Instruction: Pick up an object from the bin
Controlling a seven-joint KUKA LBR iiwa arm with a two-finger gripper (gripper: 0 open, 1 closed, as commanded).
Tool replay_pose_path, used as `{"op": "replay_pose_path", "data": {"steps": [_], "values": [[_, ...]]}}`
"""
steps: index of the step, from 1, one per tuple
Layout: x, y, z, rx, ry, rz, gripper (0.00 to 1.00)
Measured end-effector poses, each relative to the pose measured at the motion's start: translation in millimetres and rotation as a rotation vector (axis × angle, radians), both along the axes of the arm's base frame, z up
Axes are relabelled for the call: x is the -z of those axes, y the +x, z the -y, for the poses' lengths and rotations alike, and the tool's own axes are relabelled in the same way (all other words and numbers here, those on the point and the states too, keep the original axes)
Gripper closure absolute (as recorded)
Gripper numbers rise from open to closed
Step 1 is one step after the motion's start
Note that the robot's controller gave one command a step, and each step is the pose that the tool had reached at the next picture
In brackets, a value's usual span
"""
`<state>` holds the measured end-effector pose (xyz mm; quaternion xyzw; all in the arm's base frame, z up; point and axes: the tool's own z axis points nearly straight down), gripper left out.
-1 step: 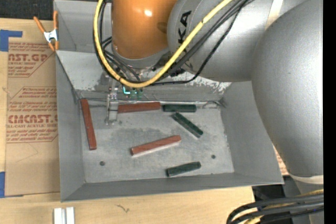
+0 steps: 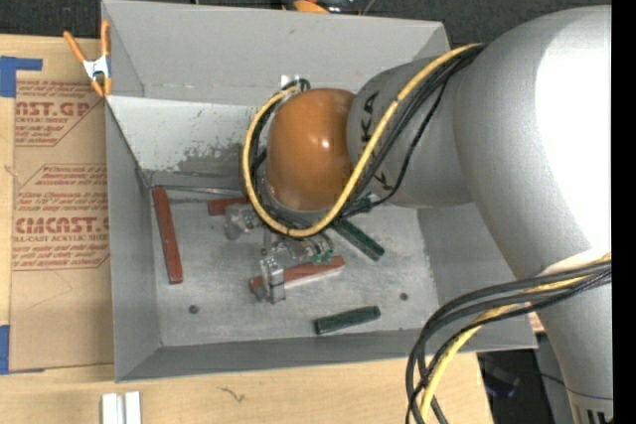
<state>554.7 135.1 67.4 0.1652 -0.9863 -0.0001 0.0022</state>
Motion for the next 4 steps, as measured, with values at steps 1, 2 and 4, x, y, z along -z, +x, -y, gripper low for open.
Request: {"op": "replay_pose_path", "data": {"steps": [1,2,4], "values": [[-33.3,-26.3,55.8,-0.057,0.0,0.005,0.0],[-46.8,-30.3,70.8,0.038,0.002,0.005,0.0],[-0.8,-31.7,52.7,0.231,0.002,0.004,0.0]]}}
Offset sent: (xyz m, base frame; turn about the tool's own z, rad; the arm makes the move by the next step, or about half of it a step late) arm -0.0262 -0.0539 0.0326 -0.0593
